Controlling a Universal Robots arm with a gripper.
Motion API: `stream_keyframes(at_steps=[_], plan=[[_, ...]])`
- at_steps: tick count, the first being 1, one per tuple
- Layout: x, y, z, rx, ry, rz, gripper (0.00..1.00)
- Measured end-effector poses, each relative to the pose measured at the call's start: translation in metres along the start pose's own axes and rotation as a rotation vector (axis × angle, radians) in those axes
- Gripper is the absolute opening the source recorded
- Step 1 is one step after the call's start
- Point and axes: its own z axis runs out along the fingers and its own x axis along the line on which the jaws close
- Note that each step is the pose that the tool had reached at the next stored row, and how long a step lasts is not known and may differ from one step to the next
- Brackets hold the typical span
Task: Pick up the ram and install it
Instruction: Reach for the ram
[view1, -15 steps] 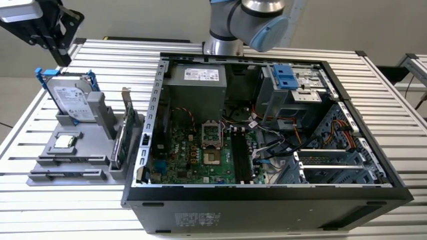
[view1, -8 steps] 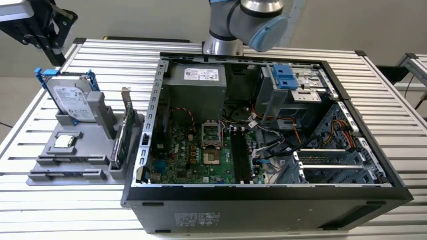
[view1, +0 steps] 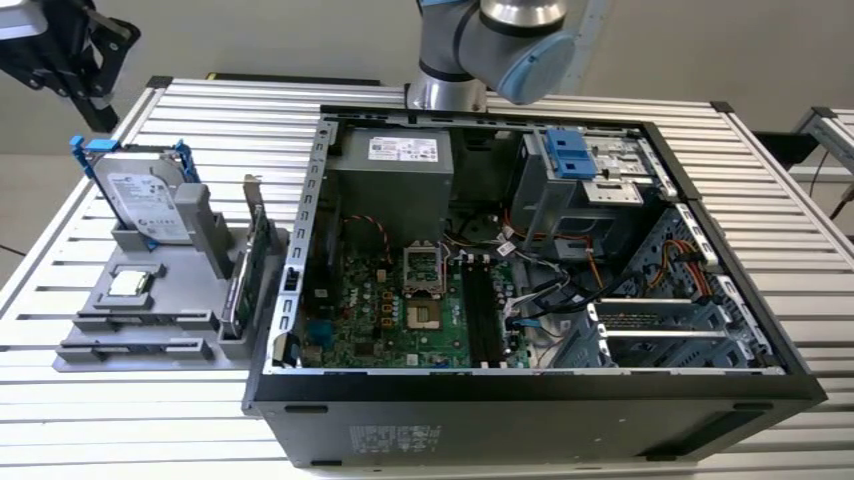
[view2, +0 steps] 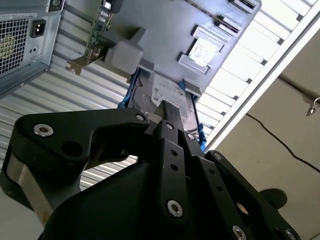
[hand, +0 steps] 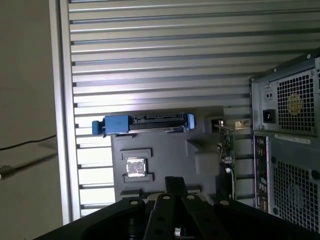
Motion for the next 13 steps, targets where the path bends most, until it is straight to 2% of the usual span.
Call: stream_keyframes(at_steps=[7, 13], plan=[[0.0092, -0.0006, -0.0002, 0.0, 0.0, 0.0, 0.0], [0.0144, -0.001, -0.0003, 0.0, 0.0, 0.0, 0.0]])
